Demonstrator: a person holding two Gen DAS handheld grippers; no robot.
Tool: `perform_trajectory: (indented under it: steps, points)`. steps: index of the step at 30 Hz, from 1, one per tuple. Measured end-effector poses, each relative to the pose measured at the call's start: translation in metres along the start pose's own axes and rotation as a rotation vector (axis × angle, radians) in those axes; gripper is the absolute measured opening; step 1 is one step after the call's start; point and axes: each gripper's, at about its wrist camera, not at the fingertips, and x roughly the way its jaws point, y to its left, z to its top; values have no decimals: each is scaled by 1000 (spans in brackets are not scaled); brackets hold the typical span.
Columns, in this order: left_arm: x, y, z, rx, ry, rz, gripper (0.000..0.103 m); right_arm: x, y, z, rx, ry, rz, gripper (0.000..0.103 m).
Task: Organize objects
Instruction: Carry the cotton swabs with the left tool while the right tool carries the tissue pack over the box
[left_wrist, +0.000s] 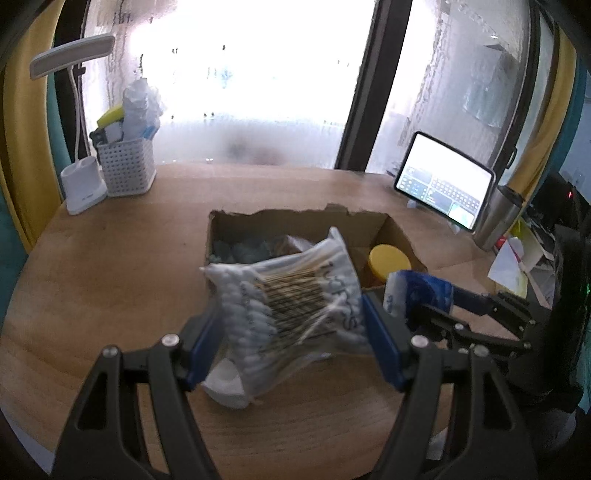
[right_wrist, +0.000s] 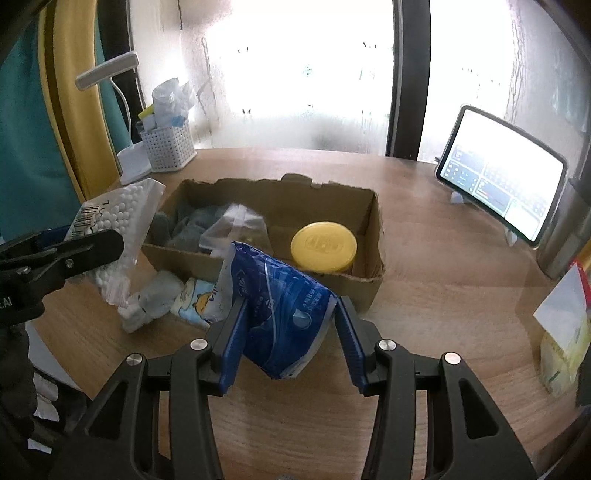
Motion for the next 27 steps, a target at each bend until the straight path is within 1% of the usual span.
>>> perform_trajectory:
  steps: [10, 27]
  points:
    - [23, 1, 17, 0, 16, 2, 73, 11, -9, 20, -9, -1, 9, 50]
    - [67, 16, 37, -12, 52, 18, 73, 51, -28, 50, -17, 27, 20, 50]
